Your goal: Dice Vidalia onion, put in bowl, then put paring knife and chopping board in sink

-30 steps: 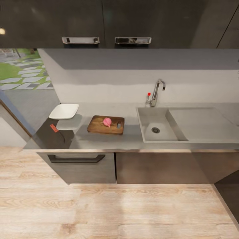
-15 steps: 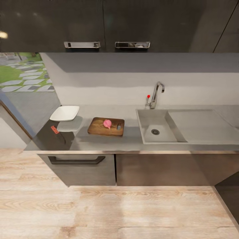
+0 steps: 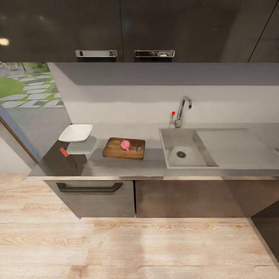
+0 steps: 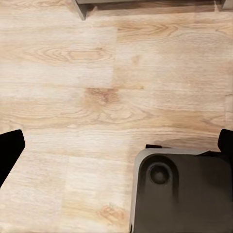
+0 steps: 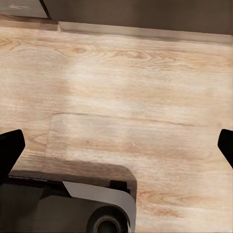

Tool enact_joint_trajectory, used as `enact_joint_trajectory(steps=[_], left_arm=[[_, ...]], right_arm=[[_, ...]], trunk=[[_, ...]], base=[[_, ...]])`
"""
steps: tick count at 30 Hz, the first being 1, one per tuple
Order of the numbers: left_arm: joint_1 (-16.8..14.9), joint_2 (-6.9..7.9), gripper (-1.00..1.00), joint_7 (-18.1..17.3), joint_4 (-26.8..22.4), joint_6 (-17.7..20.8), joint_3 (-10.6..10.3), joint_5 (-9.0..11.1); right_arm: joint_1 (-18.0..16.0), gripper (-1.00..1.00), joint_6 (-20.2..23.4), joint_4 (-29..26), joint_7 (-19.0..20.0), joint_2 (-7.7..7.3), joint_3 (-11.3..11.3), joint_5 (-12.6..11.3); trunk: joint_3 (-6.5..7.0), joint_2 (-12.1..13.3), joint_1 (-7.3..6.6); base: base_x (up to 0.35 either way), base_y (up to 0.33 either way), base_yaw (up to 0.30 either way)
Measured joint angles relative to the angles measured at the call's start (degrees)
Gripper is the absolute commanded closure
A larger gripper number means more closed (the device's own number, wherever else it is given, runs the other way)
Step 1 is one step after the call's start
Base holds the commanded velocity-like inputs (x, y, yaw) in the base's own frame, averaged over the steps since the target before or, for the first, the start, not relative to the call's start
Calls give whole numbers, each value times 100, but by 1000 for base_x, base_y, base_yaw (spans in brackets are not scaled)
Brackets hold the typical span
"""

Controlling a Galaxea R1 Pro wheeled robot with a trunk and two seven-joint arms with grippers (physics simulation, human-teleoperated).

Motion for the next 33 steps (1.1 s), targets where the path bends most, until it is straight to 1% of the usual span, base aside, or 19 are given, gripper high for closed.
enact_joint_trajectory(steps=[2,5,7,10,12,15,33], left_arm=[[-1,0,-100,4,10,1,0,2],[-3,-2,-100,6,63,3,1,3],[-4,-6,-100,7,92,0,1,3],[-4,-43,-100,7,150,-1,2,2],[-5,-64,-100,7,189,-2,2,2],[-5,-74,-100,3,213,-2,2,2],[-5,-87,-100,-27,326,-2,5,-9]], right_arm=[[0,-100,13,132,-1,14,4,4],[0,-100,19,738,16,26,3,0],[1,-100,15,1284,22,37,4,2],[0,-100,20,1763,25,45,12,-5],[-1,-100,23,1966,23,46,13,-2],[-2,-100,19,2052,22,37,0,1],[-2,-100,3,2075,22,37,-6,2]], trunk=[[0,0,0],[0,0,0],[-1,0,0],[0,0,0],[0,0,0],[0,0,0],[0,0,0]], base=[[0,0,0],[0,0,0],[0,0,0],[0,0,0],[0,0,0],[0,0,0],[0,0,0]])
